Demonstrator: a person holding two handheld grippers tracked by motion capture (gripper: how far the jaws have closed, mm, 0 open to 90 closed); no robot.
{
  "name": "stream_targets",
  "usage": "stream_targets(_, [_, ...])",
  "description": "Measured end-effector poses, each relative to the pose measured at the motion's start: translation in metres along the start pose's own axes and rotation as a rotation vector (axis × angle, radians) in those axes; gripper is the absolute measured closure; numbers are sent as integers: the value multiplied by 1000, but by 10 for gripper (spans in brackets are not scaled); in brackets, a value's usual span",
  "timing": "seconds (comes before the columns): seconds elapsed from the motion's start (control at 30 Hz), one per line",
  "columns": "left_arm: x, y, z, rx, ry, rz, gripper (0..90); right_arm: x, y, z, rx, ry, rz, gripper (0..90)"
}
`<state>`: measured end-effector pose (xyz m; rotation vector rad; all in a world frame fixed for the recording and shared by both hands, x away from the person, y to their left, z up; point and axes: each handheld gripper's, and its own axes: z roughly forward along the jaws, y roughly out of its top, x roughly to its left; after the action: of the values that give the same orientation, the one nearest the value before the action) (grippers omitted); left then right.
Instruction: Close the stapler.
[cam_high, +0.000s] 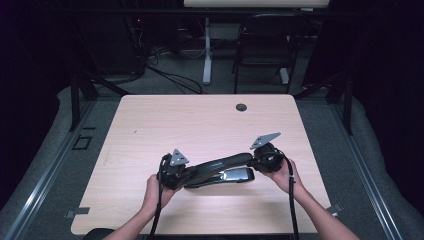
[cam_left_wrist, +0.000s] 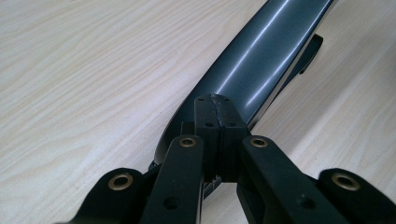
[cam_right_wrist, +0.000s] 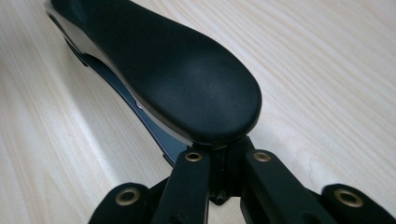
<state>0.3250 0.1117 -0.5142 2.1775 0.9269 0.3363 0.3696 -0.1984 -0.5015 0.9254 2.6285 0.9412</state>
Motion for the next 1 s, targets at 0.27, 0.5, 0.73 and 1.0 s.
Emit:
stream_targets(0.27, [-1, -1, 1, 9, 0, 7, 890, -4, -5, 7, 40, 8, 13, 900])
stream_targets(0.5, [-1, -1, 2, 17, 1, 12, 885, -10, -9, 15, 103, 40, 35, 900])
stream_targets(0.73, [3, -1, 1, 15, -3, 0, 855, -22, -12, 4, 109, -5, 67, 899])
stream_targets(1.0, [13, 0, -5, 1, 7, -31, 803, -12, 1, -31, -50, -78, 47, 900])
